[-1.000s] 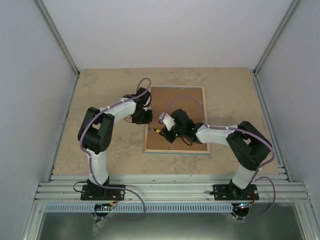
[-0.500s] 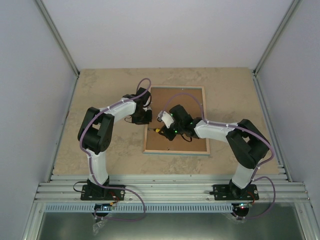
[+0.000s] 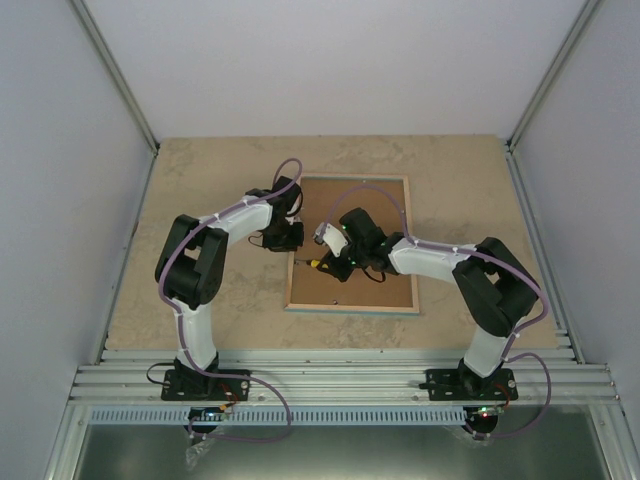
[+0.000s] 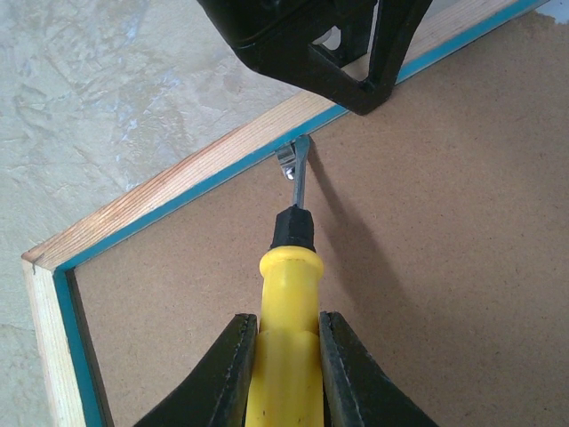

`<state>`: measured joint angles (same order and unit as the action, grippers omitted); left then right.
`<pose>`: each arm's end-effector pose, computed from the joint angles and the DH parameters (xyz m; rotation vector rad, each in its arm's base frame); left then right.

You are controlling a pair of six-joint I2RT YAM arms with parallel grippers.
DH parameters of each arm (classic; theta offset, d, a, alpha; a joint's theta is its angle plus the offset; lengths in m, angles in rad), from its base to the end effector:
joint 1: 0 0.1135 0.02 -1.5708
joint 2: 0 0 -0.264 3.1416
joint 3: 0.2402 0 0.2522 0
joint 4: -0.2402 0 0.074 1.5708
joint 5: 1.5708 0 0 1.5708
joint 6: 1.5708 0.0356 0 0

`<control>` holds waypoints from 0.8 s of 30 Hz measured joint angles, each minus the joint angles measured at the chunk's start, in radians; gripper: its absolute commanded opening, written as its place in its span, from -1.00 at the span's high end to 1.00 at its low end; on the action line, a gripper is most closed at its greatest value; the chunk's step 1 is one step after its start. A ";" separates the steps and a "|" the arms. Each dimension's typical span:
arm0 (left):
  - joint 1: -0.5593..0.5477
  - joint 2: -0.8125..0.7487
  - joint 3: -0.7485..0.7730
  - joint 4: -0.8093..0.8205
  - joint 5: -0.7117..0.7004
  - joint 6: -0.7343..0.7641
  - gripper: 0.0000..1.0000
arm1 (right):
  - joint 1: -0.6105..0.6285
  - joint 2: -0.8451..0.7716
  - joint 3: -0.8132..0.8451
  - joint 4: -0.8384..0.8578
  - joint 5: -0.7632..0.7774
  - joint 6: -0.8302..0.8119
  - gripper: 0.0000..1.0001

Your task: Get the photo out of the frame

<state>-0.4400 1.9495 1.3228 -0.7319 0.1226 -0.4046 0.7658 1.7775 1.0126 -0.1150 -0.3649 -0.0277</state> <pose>0.3367 -0.1633 0.1568 0.0723 2.9829 -0.2973 0.2513 0.2592 0.1629 -1.1284 2.2602 0.7610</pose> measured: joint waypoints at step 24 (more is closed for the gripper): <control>-0.002 -0.002 0.002 -0.056 0.003 0.000 1.00 | 0.019 0.000 0.034 -0.082 -0.032 -0.058 0.99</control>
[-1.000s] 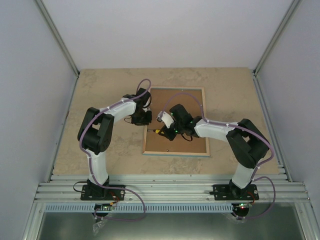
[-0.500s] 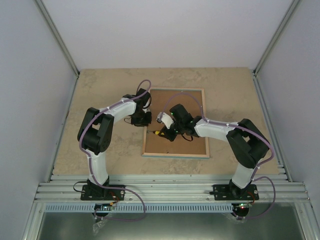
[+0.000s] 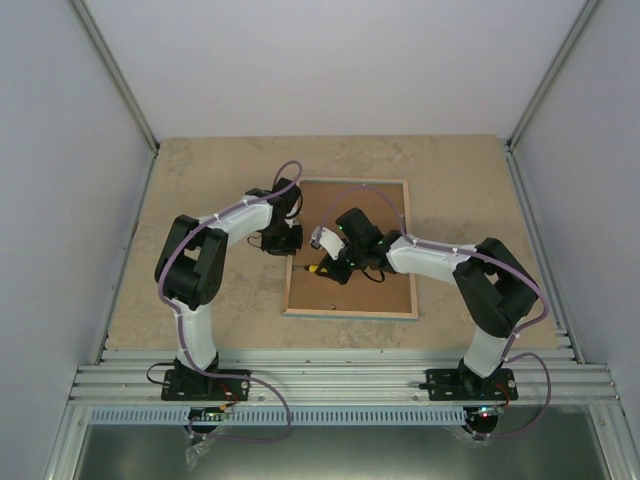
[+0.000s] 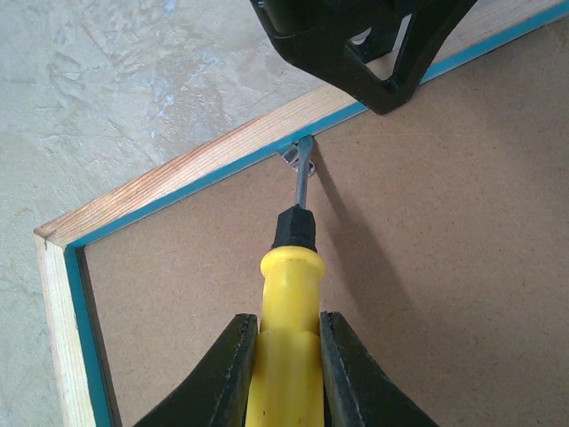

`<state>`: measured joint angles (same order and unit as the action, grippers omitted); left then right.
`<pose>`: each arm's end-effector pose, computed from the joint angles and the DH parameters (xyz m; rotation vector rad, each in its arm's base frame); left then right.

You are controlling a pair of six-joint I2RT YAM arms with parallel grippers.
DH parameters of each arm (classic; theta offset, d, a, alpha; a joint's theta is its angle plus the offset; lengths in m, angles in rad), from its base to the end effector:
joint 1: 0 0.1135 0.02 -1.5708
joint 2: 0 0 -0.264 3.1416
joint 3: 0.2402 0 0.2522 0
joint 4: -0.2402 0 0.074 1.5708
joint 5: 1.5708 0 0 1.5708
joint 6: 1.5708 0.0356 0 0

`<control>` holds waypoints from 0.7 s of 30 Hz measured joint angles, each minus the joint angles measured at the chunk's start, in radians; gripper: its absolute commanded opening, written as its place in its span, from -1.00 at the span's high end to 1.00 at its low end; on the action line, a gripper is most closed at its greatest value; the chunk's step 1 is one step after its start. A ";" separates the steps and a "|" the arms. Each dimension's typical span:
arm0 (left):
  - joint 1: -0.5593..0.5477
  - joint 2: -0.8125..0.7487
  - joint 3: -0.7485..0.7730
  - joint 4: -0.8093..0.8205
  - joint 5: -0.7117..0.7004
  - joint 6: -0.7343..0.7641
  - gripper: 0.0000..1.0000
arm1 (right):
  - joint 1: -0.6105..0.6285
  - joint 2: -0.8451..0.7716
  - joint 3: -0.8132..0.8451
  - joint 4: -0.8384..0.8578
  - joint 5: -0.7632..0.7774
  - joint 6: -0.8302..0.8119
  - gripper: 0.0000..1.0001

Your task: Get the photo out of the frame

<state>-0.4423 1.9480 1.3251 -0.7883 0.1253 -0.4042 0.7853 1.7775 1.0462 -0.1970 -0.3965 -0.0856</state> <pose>0.3312 -0.1618 0.1568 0.0731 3.0346 -0.2733 0.2453 0.2647 0.1674 -1.2368 2.2521 0.7762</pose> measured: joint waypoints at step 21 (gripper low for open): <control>-0.001 0.003 0.005 -0.006 -0.004 0.000 1.00 | 0.027 -0.014 0.007 -0.037 0.042 -0.023 0.99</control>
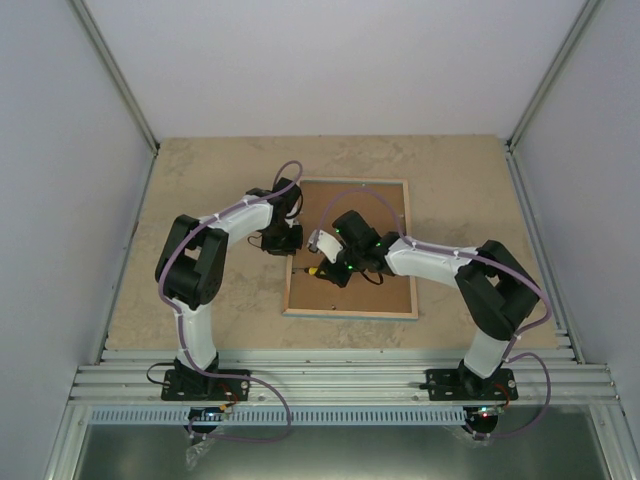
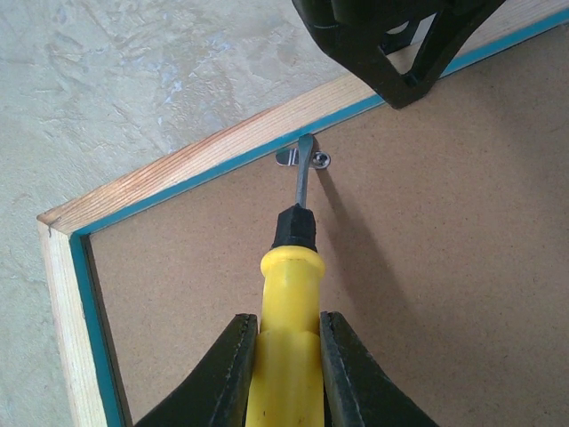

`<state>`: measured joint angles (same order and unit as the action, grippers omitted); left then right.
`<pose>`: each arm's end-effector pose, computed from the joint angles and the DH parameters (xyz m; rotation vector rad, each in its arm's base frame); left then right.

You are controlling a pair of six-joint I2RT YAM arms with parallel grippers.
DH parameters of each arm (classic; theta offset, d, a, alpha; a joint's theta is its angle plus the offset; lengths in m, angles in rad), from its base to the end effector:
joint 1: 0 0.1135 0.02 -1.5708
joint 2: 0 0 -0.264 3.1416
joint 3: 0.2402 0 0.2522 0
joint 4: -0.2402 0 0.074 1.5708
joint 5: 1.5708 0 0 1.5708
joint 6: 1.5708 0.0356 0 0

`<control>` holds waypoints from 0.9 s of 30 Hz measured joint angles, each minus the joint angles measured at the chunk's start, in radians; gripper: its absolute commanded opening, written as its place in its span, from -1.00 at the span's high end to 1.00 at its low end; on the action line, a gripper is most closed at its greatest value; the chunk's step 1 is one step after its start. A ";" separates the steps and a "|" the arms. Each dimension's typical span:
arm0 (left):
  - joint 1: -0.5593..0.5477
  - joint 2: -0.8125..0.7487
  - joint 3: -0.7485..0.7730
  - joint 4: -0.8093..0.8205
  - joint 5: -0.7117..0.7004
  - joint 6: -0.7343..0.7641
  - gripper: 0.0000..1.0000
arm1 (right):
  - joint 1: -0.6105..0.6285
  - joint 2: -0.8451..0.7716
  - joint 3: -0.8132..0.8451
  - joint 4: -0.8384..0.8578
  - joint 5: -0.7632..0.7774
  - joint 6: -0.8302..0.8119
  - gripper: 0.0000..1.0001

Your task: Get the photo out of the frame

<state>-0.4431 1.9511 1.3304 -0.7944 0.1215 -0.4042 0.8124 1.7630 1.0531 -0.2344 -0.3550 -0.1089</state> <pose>0.3316 -0.1622 0.1570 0.0735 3.0373 -0.2659 0.2374 0.2686 0.1715 -1.2814 2.2448 0.7225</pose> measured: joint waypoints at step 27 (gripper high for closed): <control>-0.002 0.002 0.004 -0.005 -0.006 0.000 1.00 | 0.039 -0.042 -0.037 -0.012 0.021 0.013 0.99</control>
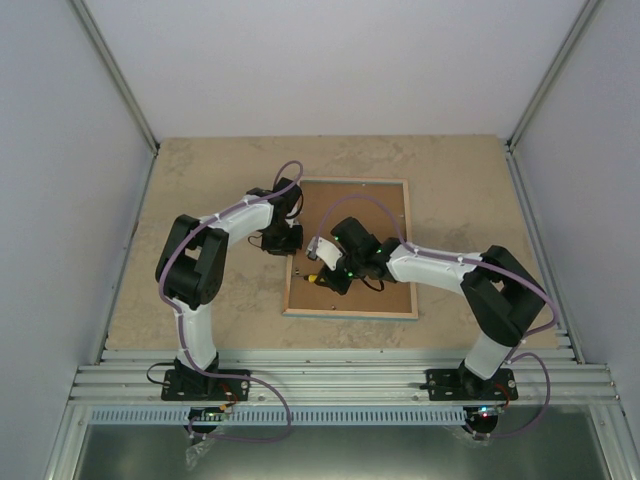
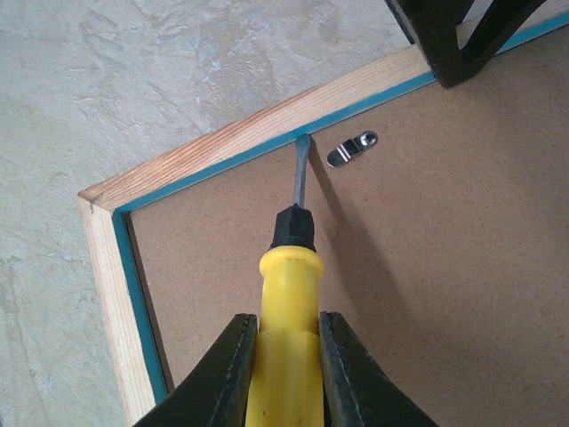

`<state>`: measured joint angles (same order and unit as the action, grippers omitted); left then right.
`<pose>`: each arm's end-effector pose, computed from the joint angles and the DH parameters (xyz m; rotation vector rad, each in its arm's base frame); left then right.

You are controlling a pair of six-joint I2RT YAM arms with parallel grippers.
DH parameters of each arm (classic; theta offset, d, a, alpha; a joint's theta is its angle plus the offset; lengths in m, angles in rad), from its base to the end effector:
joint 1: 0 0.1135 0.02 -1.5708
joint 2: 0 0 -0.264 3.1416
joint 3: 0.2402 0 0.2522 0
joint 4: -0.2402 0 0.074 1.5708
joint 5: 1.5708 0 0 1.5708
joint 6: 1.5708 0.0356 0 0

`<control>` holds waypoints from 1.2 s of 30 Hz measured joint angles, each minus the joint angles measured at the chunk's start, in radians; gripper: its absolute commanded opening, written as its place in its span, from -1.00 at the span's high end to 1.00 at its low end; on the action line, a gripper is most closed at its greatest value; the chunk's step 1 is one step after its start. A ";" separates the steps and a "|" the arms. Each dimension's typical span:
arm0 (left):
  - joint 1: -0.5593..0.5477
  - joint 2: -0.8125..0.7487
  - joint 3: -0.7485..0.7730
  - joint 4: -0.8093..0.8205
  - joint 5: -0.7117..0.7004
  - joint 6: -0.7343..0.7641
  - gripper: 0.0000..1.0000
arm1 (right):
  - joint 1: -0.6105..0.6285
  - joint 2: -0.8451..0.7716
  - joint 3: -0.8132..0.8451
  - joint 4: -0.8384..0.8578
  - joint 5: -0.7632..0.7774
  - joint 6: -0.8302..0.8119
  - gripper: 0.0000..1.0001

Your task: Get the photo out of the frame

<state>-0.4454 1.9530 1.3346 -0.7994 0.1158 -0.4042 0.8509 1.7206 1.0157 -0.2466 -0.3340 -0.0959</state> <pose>0.3317 -0.1629 0.1572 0.0761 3.0383 -0.2565 0.2202 0.2688 0.1739 -1.3083 2.2469 0.7130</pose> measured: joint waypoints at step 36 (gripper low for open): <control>-0.002 0.006 0.006 0.027 -0.005 0.000 1.00 | -0.004 -0.120 -0.096 0.036 0.018 0.097 0.99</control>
<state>-0.4473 1.9591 1.3411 -0.7723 0.1108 -0.4042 0.8471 1.6005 0.9195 -0.2108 -0.3164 0.0013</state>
